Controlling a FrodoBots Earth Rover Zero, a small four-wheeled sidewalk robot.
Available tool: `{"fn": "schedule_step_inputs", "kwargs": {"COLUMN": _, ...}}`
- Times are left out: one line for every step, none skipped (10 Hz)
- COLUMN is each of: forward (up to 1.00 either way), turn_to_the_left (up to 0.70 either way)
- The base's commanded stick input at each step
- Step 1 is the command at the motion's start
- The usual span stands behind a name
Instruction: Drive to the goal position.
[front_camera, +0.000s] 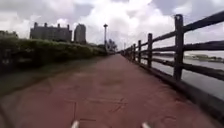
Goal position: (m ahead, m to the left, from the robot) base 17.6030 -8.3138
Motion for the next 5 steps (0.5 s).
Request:
{"fn": "schedule_step_inputs", "kwargs": {"forward": 0.85, "turn_to_the_left": 0.03}}
{"fn": "schedule_step_inputs", "kwargs": {"forward": 0.85, "turn_to_the_left": -0.08}}
{"fn": "schedule_step_inputs", "kwargs": {"forward": 0.85, "turn_to_the_left": -0.20}}
{"fn": "schedule_step_inputs", "kwargs": {"forward": 0.85, "turn_to_the_left": -0.23}}
{"fn": "schedule_step_inputs", "kwargs": {"forward": 0.85, "turn_to_the_left": -0.23}}
